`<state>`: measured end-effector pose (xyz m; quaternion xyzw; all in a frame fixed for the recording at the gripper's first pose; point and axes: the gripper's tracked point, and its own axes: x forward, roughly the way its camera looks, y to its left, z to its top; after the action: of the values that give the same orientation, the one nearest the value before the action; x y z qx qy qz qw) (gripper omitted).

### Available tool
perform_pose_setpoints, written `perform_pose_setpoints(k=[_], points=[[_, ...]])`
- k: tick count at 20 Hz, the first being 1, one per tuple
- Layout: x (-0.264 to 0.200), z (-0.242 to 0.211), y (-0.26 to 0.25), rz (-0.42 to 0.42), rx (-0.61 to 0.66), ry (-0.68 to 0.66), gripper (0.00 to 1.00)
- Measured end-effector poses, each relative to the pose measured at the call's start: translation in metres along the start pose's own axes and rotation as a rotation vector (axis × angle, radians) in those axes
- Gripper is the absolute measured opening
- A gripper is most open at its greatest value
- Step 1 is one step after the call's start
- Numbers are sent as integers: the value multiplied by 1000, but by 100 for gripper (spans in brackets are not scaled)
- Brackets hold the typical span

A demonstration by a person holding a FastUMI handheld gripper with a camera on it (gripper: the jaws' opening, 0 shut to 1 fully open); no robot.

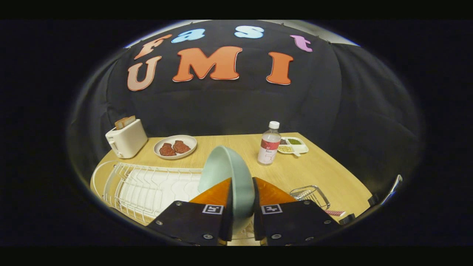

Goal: Take the plate from the dish rack, then take the spoon from the basket and place it into the plate.

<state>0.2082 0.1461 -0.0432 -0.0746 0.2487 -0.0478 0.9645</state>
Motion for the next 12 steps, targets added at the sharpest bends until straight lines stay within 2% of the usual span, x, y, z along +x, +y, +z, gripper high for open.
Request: perform_pose_setpoints(k=[3, 6, 9, 12], points=[[-8, 20, 1, -61, -98, -57, 22], [-22, 44, 0, -90, -128, -120, 22], [-44, 58, -4, -79, -115, -172, 22], [-73, 60, -6, -29, -102, -206, 22]])
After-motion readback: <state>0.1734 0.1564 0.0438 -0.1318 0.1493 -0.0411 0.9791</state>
